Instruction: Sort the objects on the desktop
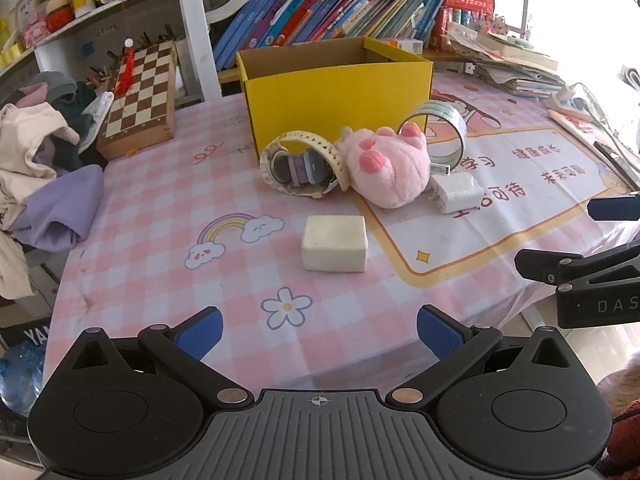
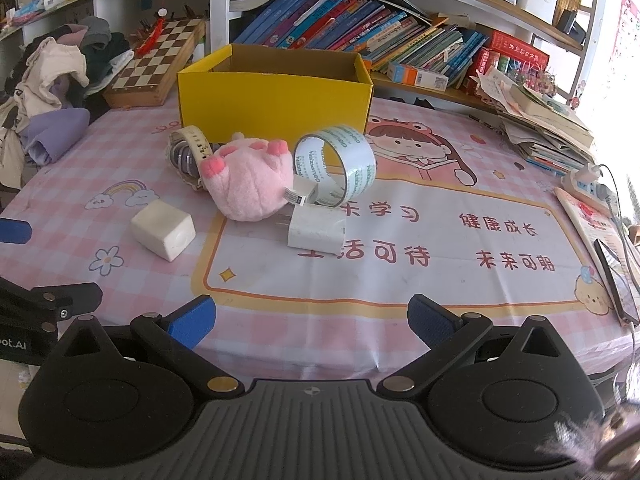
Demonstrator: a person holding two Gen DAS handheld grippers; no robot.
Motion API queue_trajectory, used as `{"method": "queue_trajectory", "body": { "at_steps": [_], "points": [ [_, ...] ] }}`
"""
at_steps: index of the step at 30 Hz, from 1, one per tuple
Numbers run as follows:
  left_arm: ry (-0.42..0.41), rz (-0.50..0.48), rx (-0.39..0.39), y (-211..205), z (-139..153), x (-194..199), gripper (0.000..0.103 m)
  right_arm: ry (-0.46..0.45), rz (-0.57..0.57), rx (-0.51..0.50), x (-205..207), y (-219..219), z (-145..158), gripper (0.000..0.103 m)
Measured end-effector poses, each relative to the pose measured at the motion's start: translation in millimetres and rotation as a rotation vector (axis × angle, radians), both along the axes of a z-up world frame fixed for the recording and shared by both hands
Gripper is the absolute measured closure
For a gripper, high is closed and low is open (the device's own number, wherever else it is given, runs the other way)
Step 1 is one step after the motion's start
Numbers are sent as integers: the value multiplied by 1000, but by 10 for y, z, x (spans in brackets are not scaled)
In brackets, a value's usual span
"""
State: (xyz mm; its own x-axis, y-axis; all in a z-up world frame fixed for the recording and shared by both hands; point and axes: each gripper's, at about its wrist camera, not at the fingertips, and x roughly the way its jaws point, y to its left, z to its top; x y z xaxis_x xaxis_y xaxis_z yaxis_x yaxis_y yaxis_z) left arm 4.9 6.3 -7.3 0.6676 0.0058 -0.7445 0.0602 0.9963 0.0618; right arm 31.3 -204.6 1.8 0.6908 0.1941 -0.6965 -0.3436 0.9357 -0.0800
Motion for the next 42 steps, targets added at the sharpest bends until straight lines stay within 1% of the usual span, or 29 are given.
{"method": "queue_trajectory", "body": {
  "at_steps": [4,17,22,25,27,29,37,42],
  "points": [
    [-4,-1,18,-14,4,-5,0,0,6,3,-10,-4,9,0],
    [-22,-10,37,-45,32,-18,0,7,8,19,-33,-39,31,0],
    [-24,-3,19,-19,49,-9,0,18,-2,15,-34,-56,39,0],
    [-15,-4,17,-18,43,2,0,31,4,28,-31,-73,40,3],
    [-11,-5,20,-23,40,6,0,36,10,33,-33,-77,40,7],
    [-9,-11,13,-23,40,4,0,32,18,34,-42,-71,44,8],
    [-20,-38,-18,-19,55,-17,0,17,39,37,-59,-41,57,8],
    [-19,-24,-21,25,45,-4,0,-4,49,37,-59,-21,64,8]
  ]
}}
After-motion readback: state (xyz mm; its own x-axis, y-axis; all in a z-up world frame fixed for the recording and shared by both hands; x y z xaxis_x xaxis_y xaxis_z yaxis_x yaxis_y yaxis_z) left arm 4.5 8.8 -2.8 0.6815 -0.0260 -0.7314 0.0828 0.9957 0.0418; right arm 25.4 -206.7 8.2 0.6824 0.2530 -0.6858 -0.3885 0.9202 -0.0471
